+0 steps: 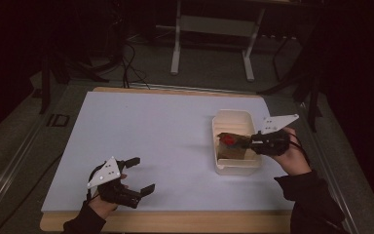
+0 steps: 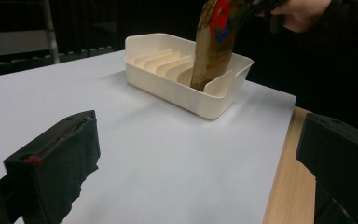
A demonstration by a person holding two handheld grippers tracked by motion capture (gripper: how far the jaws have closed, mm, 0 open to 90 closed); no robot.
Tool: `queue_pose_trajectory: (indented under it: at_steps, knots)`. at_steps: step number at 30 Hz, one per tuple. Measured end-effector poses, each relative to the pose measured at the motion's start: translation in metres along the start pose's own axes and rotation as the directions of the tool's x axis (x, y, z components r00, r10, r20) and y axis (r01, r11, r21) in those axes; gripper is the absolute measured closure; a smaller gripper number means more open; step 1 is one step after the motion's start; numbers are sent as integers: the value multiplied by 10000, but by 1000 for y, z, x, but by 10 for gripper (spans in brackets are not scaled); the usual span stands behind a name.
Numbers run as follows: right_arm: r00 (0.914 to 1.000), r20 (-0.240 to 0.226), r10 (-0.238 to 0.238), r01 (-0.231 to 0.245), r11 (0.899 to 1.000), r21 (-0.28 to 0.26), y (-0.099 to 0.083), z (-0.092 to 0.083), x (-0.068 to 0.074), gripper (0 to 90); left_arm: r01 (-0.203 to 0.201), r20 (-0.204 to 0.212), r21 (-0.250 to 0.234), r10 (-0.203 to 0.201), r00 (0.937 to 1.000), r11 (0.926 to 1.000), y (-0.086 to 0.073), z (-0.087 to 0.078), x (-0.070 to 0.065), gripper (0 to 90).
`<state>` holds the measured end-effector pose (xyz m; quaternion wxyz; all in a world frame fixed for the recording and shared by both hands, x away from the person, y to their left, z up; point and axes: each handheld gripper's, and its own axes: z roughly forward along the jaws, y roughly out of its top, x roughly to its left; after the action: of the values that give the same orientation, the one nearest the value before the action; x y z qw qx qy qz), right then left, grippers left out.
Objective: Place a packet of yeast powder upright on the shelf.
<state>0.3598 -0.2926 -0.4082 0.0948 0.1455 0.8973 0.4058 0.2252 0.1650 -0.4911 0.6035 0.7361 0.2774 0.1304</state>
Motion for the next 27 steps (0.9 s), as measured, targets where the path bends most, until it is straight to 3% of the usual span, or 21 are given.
queue_pose_trajectory:
  at_steps: [2,5,11,14,20,27]
  knots:
    - [9999,-20,142,-142,9998,110,-8,5,-2,787,-8,14,13,8,10000,10000,0,0,0,1]
    - [9987,-122,498,-502,9981,-360,-16,4,-6,784,-7,22,26,6,10000,10000,0,1,0,1]
    - [9965,70,831,-829,9964,-180,-15,2,-5,743,49,95,35,-49,9999,10000,-1,1,0,1]
    - [9955,332,883,-880,9961,-78,-12,0,-3,686,77,110,64,-78,9999,9999,-3,2,1,1]
    - [9828,799,1666,-1616,9847,-657,-1,-8,2,488,-9,149,145,7,9999,9999,-4,3,0,1]
    - [9796,1306,1529,-1353,9816,-1345,20,-20,13,338,-178,206,334,171,9996,9993,-6,5,-2,1]
